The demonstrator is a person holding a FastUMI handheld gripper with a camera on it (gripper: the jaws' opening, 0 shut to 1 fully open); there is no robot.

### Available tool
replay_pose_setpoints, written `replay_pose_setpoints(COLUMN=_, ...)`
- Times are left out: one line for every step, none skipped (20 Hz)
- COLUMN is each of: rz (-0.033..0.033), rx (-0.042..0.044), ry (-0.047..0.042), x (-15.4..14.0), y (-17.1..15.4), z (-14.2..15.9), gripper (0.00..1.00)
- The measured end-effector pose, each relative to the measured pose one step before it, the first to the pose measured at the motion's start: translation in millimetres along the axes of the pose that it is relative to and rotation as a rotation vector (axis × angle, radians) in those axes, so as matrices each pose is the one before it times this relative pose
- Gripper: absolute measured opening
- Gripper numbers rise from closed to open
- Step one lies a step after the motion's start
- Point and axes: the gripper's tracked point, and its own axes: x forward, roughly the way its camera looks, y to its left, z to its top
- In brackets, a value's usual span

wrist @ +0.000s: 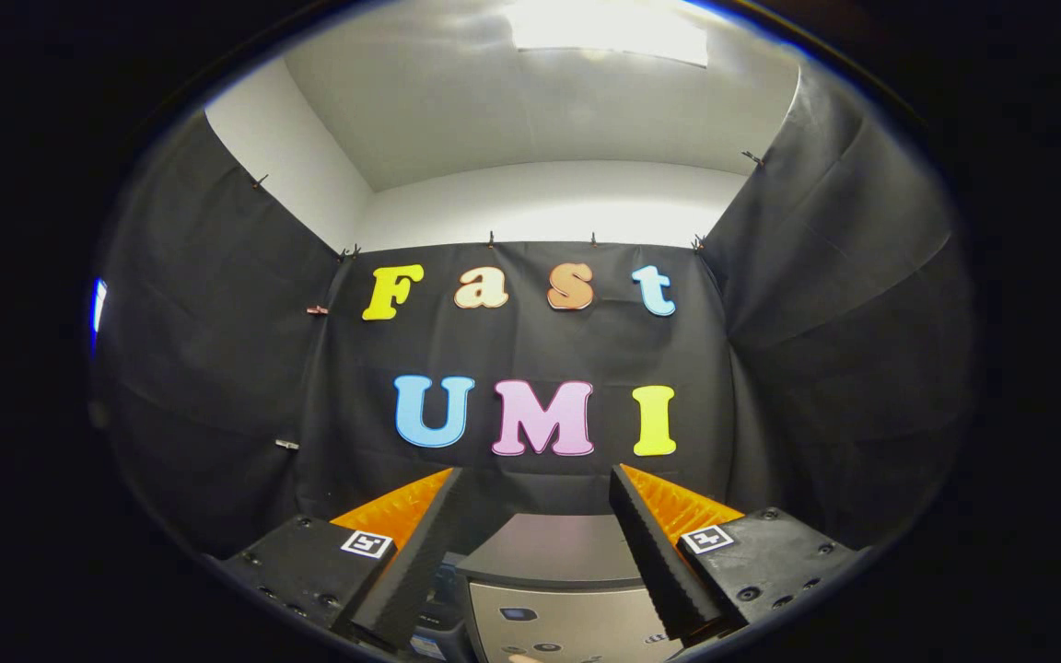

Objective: Put the clothes into the washing machine and then close the washing machine lid.

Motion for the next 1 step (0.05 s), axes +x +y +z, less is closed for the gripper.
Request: replay_pose_setpoints(rz=-0.00003, rx=0.00044, ry=0.00143, x=0.67, y=-0.21, z=0.09, gripper=0.98)
